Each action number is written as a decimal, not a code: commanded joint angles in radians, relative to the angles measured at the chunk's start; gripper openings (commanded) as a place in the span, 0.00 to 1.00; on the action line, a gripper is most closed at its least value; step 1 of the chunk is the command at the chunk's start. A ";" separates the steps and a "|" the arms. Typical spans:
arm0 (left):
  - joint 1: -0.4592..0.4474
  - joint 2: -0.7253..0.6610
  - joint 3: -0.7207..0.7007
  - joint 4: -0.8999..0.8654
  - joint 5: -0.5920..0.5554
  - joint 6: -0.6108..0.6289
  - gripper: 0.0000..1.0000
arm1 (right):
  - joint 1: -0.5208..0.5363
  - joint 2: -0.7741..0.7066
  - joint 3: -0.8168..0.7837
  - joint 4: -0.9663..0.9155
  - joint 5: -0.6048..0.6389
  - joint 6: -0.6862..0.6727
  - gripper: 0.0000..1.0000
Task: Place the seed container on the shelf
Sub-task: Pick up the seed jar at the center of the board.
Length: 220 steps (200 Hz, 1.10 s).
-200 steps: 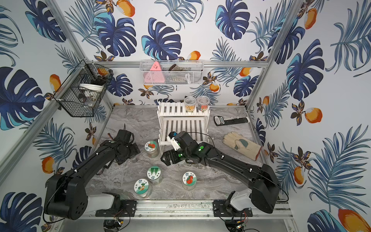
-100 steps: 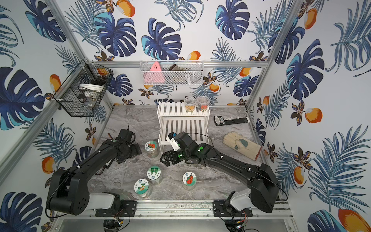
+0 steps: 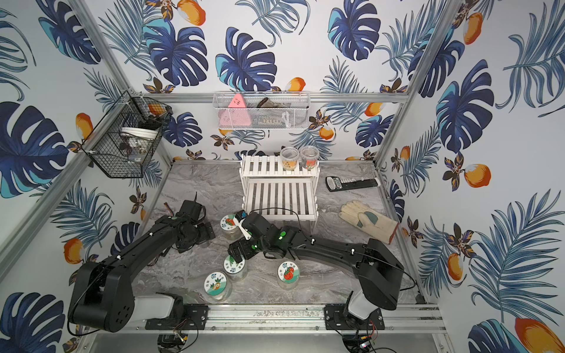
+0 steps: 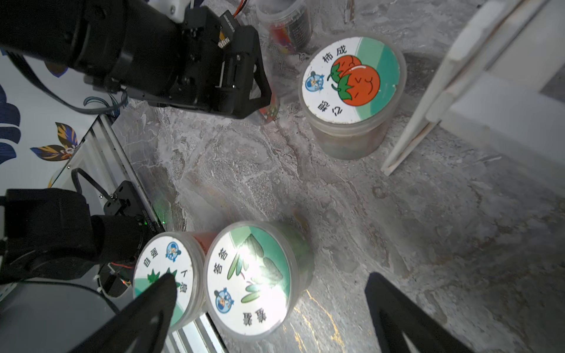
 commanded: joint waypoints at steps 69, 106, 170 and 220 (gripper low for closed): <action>-0.001 0.026 0.013 0.029 -0.013 0.012 0.92 | 0.004 0.038 0.009 0.057 0.039 0.023 1.00; -0.001 0.047 0.022 0.050 -0.037 0.025 0.95 | 0.004 0.042 0.004 0.069 0.031 0.033 1.00; -0.001 0.034 -0.003 0.108 -0.016 0.061 0.93 | 0.004 0.052 0.007 0.063 0.028 0.041 1.00; -0.001 0.046 0.001 0.096 -0.032 0.053 0.86 | 0.002 0.042 0.007 0.045 0.035 0.037 1.00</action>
